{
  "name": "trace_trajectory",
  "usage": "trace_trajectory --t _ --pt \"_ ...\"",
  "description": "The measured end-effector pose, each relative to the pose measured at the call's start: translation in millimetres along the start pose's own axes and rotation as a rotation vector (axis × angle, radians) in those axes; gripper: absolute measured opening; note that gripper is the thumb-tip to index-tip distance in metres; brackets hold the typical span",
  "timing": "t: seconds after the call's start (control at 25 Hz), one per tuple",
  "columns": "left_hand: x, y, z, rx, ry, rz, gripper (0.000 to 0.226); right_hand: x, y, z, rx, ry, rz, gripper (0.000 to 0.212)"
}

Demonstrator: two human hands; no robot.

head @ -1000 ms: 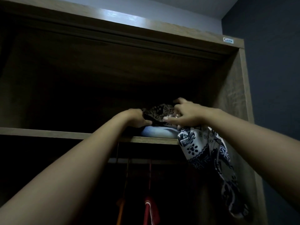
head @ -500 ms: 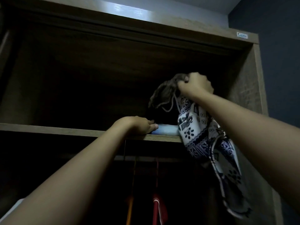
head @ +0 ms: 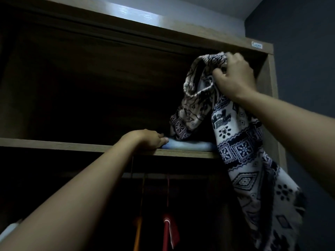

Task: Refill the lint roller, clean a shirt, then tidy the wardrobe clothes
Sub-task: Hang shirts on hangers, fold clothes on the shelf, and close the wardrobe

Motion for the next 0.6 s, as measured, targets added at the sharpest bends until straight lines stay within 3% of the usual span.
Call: trace_trajectory --t 0.24,0.36,0.44,0.48,0.6 --pt "-5.0 0.0 -9.8 0.159 -0.032 0.096 0.058 12.4 -12.0 1.9 -0.027 0.031 -0.017 0.034" --pt "12.8 -20.4 -14.6 0.273 -0.068 0.453 0.066 15.5 -26.6 -8.3 -0.077 0.012 -0.035 0.033" --pt "40.8 -41.8 -8.3 0.545 0.076 0.708 0.06 17.4 -33.8 -18.4 -0.122 -0.029 -0.076 0.032" --pt "55.4 -52.0 -3.5 0.723 0.19 0.744 0.056 17.4 -38.6 -24.3 -0.142 -0.052 -0.089 0.032" --pt "94.6 -74.8 21.6 1.008 0.506 0.569 0.053 14.7 -58.8 -41.4 -0.176 -0.093 -0.079 0.035"
Point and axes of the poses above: each hand's wrist, its own x-axis away from the middle knuckle, its own y-axis out of the palm, z = x × y, the point moved 6 cm from there along -x, towards the middle knuckle, and after that the axes turned 14 degrees about -y, right-handed, at the moved point
